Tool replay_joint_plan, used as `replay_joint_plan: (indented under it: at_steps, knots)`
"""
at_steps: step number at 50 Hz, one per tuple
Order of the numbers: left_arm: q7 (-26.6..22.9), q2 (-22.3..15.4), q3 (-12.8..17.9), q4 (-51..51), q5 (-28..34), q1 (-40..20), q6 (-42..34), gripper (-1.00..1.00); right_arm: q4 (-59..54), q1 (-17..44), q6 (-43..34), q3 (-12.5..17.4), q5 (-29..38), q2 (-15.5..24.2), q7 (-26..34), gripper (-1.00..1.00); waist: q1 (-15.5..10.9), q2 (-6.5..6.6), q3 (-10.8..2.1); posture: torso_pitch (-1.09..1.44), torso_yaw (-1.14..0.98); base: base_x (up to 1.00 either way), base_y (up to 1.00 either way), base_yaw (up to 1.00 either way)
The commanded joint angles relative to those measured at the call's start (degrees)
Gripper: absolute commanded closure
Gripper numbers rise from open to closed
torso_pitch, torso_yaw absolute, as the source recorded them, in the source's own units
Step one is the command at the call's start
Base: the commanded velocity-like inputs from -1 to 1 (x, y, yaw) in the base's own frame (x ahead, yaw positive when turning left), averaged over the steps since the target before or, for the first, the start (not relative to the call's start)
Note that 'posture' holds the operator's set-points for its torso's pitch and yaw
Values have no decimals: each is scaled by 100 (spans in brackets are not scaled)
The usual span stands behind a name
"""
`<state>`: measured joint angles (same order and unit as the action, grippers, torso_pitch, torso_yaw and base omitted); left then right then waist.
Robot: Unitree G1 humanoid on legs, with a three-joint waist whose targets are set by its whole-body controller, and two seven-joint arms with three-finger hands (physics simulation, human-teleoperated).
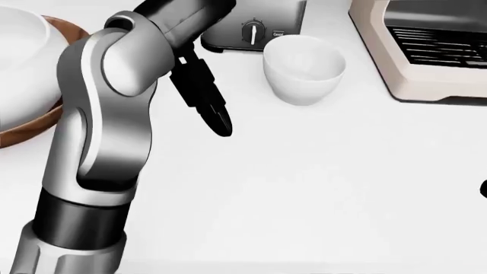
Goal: Stack the bowls from largest to smallest.
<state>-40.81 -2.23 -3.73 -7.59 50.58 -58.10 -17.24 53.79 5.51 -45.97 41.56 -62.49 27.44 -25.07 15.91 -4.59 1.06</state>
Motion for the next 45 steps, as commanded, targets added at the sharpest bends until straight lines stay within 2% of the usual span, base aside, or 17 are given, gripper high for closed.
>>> replay_joint_plan:
  at_steps: [1,27,40,45]
  knots:
    - [71,-17,36,221,8,-212,70,-100,93,86,144,83,3,97,1,-100,39,-22,-131,0,-33,0,0,0]
    - [57,37,-5,305,89,-67,127,-100,95,149,158,80,-198,248,-196,-100,958,-93,-243,0,-46,0,0,0]
    - [117,98,-7,253,112,-20,150,-100,140,107,155,105,-243,237,-227,-100,1286,-83,-296,0,-49,0,0,0]
    - [143,123,-9,276,88,-12,120,-100,54,102,222,19,-22,151,-53,-100,1354,-67,-312,0,-48,0,0,0]
